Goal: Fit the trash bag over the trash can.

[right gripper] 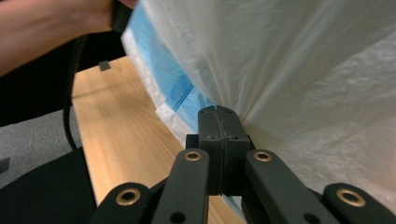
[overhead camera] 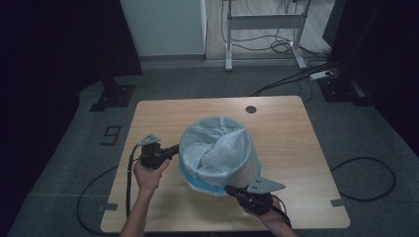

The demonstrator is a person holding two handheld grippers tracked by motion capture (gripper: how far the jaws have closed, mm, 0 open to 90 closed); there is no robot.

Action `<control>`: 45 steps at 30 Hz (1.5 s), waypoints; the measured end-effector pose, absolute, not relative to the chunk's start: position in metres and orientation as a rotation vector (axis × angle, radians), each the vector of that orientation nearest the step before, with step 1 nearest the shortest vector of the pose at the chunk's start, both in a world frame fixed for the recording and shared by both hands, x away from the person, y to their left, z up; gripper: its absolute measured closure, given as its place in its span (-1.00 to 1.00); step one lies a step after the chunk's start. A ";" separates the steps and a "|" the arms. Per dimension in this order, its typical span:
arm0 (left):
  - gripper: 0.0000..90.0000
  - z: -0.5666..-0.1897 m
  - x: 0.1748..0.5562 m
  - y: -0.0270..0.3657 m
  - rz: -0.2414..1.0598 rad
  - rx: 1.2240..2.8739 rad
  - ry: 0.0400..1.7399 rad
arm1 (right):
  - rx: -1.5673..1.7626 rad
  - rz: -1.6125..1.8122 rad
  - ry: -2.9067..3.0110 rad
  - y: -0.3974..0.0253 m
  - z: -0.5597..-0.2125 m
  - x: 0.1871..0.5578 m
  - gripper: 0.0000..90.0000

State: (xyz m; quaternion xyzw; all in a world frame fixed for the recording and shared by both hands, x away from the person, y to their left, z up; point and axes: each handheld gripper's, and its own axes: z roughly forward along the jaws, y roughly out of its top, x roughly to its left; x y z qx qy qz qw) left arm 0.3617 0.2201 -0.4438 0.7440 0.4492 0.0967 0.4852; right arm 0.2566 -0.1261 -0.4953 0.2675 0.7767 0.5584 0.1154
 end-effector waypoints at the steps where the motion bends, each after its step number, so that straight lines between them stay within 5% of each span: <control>1: 0.99 -0.444 0.362 0.220 0.236 1.814 1.095 | 0.796 1.637 2.277 -0.127 -0.499 0.258 0.97; 15: 0.99 -0.455 0.358 0.223 0.215 1.808 1.117 | 0.876 1.552 2.314 -0.129 -0.533 0.271 0.95; 21: 0.94 -0.452 0.356 0.226 0.229 1.788 1.116 | 0.853 1.622 2.205 -0.140 -0.515 0.258 0.15; 32: 0.84 -0.451 0.356 0.225 0.208 1.761 1.116 | 0.900 1.612 1.980 -0.193 -0.475 0.279 -0.14; 38: 0.84 -0.453 0.358 0.222 0.198 1.764 1.109 | 0.844 1.666 2.041 -0.198 -0.471 0.306 -0.07; 45: 0.84 -0.453 0.358 0.223 0.200 1.765 1.106 | 0.758 1.716 2.097 -0.193 -0.470 0.316 0.66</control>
